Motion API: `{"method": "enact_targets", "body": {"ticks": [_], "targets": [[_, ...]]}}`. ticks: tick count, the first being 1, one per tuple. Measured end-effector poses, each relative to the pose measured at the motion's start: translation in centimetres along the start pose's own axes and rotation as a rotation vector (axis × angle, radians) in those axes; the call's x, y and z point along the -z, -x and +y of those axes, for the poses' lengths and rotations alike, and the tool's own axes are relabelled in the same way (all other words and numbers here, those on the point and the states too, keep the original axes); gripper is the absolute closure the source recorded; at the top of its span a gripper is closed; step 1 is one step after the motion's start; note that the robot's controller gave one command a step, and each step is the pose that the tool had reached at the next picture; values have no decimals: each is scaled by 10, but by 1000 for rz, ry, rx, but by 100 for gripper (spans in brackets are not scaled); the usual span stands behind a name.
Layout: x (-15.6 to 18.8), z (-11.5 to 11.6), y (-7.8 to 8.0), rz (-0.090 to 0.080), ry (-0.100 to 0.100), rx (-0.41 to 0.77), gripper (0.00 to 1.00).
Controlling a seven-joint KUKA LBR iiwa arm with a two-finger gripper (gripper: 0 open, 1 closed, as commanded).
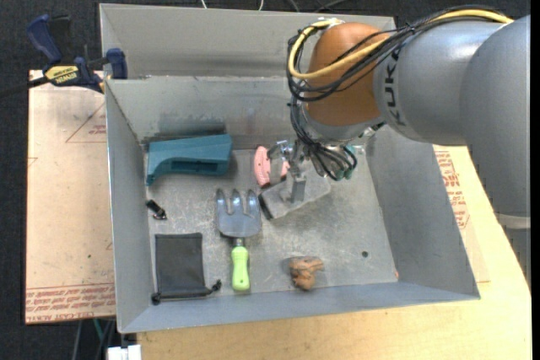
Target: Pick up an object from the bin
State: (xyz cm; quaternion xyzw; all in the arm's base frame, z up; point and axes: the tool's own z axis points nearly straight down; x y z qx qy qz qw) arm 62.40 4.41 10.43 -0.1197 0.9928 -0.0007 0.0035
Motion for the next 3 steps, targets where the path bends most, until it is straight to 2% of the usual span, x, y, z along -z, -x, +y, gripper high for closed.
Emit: {"method": "enact_targets", "body": {"ticks": [2,3], "targets": [[76,1,1,0,1,0,100],[109,1,3,-10,0,0,100]]}}
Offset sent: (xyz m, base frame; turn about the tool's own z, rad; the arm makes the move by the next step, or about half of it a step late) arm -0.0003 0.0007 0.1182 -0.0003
